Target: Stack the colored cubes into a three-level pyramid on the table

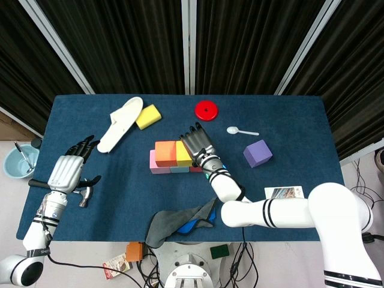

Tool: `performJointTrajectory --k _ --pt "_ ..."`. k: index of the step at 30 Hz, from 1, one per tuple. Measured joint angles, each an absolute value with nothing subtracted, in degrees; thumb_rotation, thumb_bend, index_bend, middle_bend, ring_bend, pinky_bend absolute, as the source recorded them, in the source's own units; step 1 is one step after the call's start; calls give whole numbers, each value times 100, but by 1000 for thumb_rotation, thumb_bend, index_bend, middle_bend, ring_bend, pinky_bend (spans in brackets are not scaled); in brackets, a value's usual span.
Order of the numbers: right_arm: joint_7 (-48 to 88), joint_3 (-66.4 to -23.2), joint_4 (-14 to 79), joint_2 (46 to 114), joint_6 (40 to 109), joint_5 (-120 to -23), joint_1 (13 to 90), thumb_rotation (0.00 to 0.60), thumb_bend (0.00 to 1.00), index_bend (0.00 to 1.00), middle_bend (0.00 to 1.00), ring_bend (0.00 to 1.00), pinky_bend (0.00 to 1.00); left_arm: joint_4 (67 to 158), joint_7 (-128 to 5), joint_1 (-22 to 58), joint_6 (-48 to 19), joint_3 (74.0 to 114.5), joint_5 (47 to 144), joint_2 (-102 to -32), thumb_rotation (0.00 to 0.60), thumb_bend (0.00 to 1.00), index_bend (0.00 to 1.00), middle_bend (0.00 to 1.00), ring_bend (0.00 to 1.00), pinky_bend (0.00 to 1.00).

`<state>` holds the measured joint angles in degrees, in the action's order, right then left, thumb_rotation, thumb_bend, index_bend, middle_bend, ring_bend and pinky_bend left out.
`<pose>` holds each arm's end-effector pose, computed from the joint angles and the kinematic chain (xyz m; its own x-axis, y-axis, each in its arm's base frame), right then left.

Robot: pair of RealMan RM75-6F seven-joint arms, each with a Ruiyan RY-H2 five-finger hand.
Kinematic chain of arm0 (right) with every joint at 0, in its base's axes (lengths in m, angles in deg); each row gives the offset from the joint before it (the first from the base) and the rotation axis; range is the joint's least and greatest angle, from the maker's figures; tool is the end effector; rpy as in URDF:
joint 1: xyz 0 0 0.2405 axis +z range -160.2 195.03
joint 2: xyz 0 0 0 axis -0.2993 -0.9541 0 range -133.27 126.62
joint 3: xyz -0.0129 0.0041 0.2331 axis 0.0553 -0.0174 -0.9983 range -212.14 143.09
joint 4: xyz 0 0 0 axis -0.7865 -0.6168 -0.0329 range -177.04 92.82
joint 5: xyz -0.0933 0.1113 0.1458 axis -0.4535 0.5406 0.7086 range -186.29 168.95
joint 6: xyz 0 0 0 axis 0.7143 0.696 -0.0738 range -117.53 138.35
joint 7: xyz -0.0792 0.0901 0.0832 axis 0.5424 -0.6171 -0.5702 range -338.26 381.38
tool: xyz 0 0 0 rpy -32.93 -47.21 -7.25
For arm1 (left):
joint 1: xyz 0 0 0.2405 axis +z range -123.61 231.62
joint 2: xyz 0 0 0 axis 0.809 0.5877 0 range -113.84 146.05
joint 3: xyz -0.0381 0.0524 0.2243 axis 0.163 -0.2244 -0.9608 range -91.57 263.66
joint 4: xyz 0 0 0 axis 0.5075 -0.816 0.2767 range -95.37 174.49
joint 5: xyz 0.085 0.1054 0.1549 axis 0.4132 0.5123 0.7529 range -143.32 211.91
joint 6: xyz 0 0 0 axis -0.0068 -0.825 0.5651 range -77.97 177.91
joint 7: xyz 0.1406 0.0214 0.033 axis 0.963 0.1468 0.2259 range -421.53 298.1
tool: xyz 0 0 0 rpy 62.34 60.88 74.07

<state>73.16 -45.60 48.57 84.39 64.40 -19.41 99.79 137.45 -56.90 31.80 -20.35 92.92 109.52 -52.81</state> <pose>0.0297 -0.3642 -0.0288 0.6944 -0.2872 0.6598 -0.7031 -0.4657 0.5373 -0.2198 0.2655 0.1009 0.2937 0.1309 0.9469 0.9498 -0.1517 -0.2737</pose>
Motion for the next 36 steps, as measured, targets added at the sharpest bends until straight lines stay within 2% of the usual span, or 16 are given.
performJointTrajectory --k 10,26,36 --pt "7325 -4569 4915 8438 6494 -1890 10006 600 141 212 270 112 60 13740 -5678 3180 -2023 9295 10953 -5293 597 171 113 40 94 178" --pt "7498 -4607 5051 8421 6684 -1566 10097 600 136 210 336 112 58 13698 -5719 3179 -2015 9296 10988 -5327 597 172 113 40 94 179" --pt "7500 -4666 5059 8376 6643 -1452 10099 600 136 205 340 112 46 13668 -5734 3180 -1997 9291 10988 -5352 595 172 114 40 94 179"
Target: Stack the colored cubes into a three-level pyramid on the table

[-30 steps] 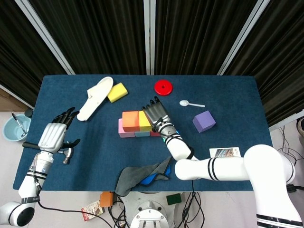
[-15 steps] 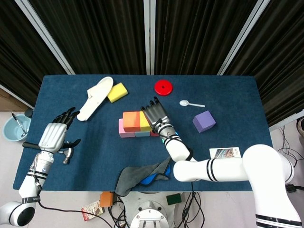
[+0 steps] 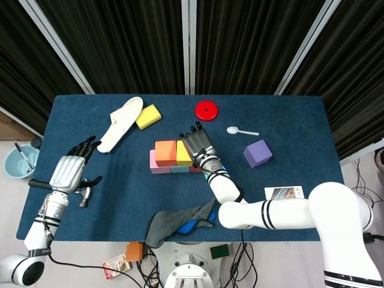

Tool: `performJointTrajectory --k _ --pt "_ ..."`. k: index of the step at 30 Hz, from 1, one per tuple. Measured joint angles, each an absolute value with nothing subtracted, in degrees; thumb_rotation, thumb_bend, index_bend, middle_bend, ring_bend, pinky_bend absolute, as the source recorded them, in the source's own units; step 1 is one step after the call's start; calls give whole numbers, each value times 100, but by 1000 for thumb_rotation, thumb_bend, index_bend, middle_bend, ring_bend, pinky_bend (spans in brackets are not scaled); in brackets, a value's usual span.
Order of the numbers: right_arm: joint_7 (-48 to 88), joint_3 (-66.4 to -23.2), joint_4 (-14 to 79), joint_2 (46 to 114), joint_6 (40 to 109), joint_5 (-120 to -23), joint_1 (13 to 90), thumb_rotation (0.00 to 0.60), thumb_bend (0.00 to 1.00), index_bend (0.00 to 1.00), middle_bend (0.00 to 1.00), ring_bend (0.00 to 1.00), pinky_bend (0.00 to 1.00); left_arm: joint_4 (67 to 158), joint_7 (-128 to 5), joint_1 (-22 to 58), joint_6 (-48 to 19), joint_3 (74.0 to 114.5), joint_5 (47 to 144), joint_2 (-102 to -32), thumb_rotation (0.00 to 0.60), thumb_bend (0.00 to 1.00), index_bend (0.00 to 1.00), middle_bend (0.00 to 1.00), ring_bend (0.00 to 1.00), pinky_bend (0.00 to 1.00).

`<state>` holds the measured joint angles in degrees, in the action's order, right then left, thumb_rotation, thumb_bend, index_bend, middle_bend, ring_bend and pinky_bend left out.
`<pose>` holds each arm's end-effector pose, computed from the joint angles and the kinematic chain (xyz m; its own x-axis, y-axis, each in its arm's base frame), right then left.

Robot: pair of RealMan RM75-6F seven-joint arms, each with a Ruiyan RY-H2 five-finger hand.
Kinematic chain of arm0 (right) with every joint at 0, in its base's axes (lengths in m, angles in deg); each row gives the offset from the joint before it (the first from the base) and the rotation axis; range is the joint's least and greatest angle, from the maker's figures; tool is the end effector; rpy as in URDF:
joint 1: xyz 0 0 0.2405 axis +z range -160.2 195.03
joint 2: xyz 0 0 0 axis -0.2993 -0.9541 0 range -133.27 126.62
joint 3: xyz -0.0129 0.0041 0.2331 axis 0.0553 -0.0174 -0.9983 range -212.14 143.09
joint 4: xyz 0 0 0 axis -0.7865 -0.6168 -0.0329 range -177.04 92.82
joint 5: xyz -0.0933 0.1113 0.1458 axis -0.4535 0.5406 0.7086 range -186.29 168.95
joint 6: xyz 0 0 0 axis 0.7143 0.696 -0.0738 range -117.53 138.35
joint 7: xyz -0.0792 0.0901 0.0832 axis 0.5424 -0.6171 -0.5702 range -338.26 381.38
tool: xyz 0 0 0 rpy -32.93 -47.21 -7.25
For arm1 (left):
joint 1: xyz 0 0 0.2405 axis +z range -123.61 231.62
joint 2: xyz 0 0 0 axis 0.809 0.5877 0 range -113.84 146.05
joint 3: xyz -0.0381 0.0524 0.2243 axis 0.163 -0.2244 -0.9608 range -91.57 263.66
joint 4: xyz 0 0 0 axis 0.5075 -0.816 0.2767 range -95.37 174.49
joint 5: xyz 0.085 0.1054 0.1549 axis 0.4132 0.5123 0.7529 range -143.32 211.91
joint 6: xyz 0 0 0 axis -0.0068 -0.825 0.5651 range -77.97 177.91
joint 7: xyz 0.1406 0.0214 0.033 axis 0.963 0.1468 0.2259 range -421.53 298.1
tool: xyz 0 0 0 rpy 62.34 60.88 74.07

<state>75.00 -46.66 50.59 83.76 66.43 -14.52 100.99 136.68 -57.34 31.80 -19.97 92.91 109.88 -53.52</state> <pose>0.0334 -0.3602 -0.0255 0.6819 -0.3174 0.6590 -0.7225 -0.4332 0.5389 -0.2206 0.2657 0.0972 0.2896 0.1375 0.9472 0.9508 -0.1555 -0.2681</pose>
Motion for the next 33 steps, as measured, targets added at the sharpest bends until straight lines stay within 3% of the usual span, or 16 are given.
performJointTrajectory --k 13,25,33 --pt "7476 -4648 4982 8443 6576 -1462 10095 600 136 194 289 111 21 13656 -5753 3181 -1985 9293 10982 -5369 596 172 113 40 94 178" --pt "7444 -4656 5141 8338 6578 -1483 10073 600 103 57 161 63 0 13644 -5769 3158 -1939 9299 10978 -5372 595 172 114 40 94 179" --pt "7135 -4855 5683 7842 6651 -1779 9942 600 96 60 205 63 0 13641 -5790 3143 -1917 9305 10978 -5381 598 172 114 40 94 178"
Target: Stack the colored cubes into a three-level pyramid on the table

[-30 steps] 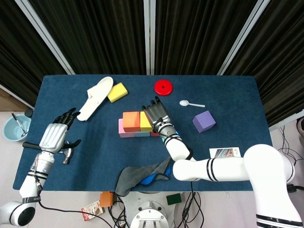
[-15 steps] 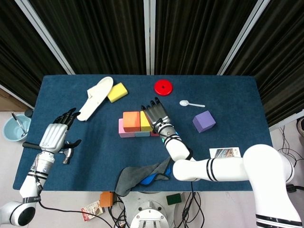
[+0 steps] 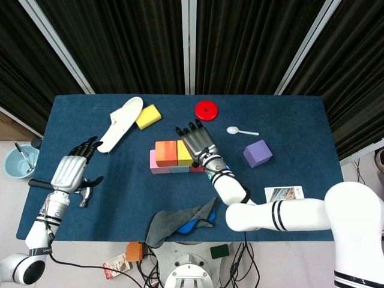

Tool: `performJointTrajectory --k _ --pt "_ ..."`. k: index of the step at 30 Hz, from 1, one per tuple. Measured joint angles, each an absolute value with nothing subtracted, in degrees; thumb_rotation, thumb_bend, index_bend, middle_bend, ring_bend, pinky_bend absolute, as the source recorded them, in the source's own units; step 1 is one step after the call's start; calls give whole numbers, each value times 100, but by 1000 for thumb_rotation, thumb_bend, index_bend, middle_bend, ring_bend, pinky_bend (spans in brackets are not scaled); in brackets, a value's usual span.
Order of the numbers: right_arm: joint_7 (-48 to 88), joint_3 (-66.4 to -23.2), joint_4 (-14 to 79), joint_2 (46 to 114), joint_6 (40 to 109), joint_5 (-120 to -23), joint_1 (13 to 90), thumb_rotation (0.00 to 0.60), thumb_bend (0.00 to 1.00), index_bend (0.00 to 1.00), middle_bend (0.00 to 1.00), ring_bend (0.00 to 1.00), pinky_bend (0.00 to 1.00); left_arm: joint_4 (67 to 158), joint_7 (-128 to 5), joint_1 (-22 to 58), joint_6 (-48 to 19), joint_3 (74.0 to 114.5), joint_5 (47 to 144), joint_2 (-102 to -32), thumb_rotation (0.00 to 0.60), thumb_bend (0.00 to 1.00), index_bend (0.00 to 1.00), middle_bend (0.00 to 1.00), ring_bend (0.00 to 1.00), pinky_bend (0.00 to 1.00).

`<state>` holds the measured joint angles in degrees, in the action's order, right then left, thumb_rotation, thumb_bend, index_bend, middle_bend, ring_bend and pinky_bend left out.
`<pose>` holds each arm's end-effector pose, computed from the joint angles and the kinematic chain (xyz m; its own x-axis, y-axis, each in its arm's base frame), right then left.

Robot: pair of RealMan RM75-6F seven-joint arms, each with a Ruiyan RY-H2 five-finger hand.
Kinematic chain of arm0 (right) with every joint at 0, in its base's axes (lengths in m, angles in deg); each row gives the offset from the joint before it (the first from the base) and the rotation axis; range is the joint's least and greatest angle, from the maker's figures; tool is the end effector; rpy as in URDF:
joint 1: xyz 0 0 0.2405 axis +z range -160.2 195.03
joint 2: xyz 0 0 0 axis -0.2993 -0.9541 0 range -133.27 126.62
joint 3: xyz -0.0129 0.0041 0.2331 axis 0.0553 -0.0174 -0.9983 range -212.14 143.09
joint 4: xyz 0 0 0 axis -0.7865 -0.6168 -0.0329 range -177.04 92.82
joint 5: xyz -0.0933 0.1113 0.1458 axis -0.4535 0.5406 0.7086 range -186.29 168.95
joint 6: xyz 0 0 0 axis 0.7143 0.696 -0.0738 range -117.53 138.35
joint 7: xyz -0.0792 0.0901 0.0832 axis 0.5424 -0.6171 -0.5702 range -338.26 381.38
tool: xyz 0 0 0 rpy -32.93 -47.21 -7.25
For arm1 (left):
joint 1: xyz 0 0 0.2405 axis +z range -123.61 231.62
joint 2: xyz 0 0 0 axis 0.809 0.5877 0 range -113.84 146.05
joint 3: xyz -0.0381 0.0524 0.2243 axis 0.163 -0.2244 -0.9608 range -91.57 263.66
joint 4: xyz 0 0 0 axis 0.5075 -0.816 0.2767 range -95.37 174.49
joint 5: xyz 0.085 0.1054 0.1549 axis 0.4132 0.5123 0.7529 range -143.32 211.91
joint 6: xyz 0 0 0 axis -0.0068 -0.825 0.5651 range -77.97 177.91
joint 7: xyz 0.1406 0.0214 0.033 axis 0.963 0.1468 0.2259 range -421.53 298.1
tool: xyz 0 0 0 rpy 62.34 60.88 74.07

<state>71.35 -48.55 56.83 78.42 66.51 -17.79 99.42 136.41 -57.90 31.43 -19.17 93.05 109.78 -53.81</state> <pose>0.0429 -0.3547 -0.0011 0.6311 -0.3055 0.7130 -0.7552 -0.4519 0.4748 -0.2195 0.2675 0.0946 0.2810 0.1489 0.9481 0.9531 -0.1593 -0.2575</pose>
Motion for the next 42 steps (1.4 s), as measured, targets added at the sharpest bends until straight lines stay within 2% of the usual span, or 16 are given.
performJointTrajectory --k 9,21,25,33,42 --pt "7154 -4894 5406 8109 6551 -1755 10148 600 96 125 252 63 0 13652 -5801 3150 -1903 9302 10942 -5379 596 172 114 40 94 179" --pt "7291 -4933 4765 8669 6519 -1504 10465 600 96 142 298 63 0 13599 -5875 3178 -1904 9276 10962 -5362 597 172 113 40 94 179" --pt "7317 -4958 4716 8722 6520 -1458 10503 600 98 142 316 63 0 13579 -5899 3187 -1905 9269 10968 -5364 598 172 114 40 94 179" --pt "7400 -4991 4598 8816 6571 -1365 10562 600 168 170 344 65 0 13539 -5938 3193 -1900 9261 10981 -5387 597 172 113 40 94 178" --pt "7474 -5018 4582 8816 6598 -1292 10566 600 174 171 345 68 0 13521 -5962 3202 -1884 9252 10975 -5386 597 172 113 40 94 178"
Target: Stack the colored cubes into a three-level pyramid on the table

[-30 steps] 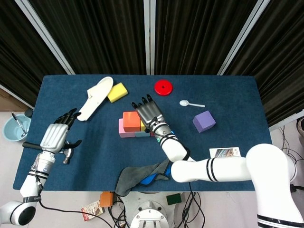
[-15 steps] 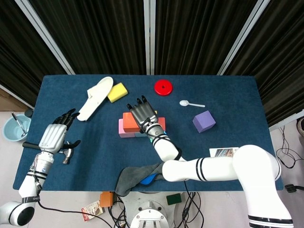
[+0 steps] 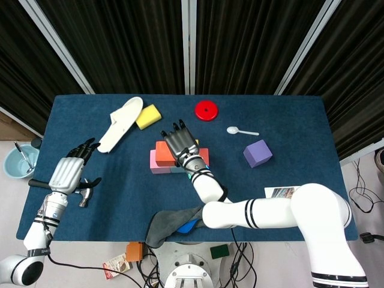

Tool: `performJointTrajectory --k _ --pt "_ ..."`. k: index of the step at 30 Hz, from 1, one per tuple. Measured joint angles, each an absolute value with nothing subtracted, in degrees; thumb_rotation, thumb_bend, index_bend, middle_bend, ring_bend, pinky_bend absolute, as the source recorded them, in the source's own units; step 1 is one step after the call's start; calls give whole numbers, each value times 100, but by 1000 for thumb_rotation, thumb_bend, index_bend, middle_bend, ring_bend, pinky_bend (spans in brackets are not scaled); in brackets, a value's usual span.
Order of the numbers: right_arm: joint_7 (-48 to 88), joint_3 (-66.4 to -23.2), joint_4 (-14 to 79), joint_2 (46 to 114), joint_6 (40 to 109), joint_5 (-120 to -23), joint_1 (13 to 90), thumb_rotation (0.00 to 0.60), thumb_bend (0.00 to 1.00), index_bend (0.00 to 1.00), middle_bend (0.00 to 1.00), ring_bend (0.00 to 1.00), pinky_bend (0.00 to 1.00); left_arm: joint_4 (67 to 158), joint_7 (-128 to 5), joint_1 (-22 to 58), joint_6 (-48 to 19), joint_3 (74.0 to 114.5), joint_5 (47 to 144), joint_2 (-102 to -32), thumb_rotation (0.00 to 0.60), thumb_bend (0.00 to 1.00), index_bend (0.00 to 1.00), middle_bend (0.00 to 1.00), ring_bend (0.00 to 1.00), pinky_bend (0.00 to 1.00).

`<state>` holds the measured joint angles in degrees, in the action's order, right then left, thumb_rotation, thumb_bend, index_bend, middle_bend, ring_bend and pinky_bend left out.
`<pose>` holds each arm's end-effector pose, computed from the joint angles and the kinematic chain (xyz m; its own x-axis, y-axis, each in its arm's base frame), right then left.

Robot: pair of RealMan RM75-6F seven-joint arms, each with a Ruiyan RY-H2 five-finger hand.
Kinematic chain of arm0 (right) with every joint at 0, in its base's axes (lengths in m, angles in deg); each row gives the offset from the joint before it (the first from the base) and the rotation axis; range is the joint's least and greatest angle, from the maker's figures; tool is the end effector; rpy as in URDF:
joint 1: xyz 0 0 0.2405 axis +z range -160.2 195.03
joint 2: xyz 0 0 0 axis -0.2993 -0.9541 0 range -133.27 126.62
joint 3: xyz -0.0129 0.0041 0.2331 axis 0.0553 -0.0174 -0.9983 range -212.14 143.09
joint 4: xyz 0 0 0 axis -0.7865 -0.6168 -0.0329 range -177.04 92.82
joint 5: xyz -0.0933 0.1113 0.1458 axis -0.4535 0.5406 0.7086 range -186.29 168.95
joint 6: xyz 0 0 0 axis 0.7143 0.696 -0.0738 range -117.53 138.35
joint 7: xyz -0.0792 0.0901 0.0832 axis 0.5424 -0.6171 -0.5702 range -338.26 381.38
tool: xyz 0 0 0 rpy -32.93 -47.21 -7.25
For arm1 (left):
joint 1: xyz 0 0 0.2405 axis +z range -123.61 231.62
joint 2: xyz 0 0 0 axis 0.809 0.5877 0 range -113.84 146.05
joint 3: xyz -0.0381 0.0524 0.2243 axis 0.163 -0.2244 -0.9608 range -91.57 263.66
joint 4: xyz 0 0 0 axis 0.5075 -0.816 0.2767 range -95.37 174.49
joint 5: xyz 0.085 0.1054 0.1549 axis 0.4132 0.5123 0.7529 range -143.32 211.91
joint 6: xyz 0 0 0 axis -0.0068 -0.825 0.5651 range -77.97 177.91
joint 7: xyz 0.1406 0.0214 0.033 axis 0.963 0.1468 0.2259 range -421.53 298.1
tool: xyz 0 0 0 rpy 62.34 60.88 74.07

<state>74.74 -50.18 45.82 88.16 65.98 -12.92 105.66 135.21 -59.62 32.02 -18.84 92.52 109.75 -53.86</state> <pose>0.0741 -0.3592 -0.0397 0.6480 -0.2988 0.7006 -0.7406 -0.4619 0.4880 -0.2284 0.2651 0.0941 0.2706 0.1631 0.9488 0.9583 -0.1392 -0.2494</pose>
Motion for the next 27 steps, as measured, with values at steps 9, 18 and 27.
performJointTrajectory --k 9,18,27 --pt "7490 -5050 4573 8810 6550 -1241 10550 600 174 171 340 67 0 13506 -5969 3187 -1857 9261 10969 -5403 599 172 114 40 94 177" --pt "7451 -5080 4649 8739 6523 -1273 10518 600 174 171 339 67 0 13518 -5943 3182 -1847 9260 10964 -5401 596 173 113 40 94 179" --pt "7489 -5046 4615 8753 6464 -1211 10543 600 174 171 336 67 0 13512 -5938 3174 -1805 9256 10928 -5412 600 172 113 40 94 178"
